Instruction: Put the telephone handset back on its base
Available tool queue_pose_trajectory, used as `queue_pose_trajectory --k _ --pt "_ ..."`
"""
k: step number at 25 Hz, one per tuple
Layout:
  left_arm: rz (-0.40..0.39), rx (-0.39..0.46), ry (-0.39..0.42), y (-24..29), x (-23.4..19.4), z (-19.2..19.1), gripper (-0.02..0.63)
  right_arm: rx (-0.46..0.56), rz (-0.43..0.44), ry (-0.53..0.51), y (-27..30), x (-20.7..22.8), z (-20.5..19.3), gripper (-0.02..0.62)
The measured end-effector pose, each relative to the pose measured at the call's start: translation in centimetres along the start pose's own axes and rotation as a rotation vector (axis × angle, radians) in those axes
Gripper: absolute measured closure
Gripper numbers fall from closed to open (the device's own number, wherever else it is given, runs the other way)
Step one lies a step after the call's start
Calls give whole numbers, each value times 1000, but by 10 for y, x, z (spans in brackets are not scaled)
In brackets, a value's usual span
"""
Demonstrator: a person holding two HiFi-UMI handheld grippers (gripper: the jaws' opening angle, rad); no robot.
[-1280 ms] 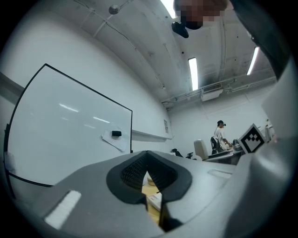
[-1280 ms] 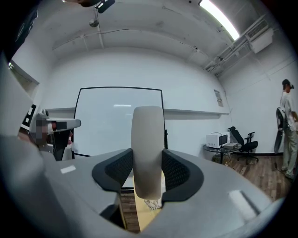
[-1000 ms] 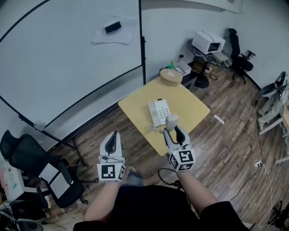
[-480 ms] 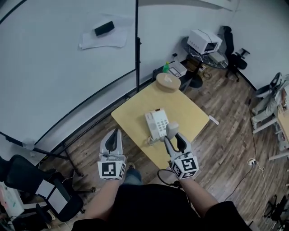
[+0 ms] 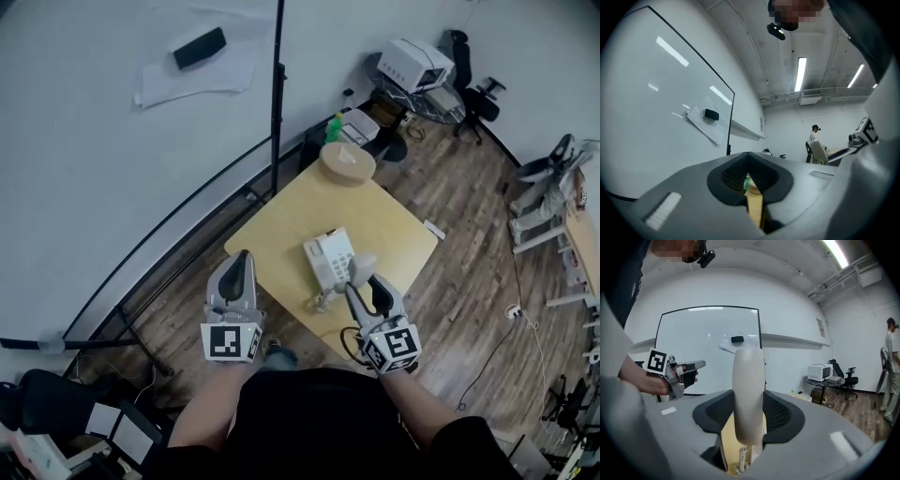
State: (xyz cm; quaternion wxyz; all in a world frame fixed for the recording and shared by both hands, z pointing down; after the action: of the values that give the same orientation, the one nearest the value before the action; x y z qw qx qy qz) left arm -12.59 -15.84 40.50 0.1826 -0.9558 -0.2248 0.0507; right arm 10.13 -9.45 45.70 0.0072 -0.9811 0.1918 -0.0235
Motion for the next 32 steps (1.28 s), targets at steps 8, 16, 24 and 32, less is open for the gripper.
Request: queue_pose_trajectory --k 8,16,24,32 --pt "0 -27 -29 23 3 -22 606 -69 20 20 35 25 -14 391" --pt "33 -61 -31 28 7 -34 606 -197 50 80 62 46 -45 391" --pt "62 -100 -51 23 8 -58 606 -366 68 114 80 57 -95 391" --pt "80 -111 -62 22 4 -72 606 -544 88 113 95 57 -148 391"
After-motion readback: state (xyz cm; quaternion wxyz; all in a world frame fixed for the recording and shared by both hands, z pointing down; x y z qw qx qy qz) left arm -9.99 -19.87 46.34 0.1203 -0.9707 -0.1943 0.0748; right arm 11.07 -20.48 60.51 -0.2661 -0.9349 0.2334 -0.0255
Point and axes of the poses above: the fingertips, and each gripper's own axes: y forward along the fingers, x to its right, z out of its top, the point moved 1 cm from there along -y, backward along the fingers, and after that the axes turned 13 degrees about x, right-handed, at the moved point
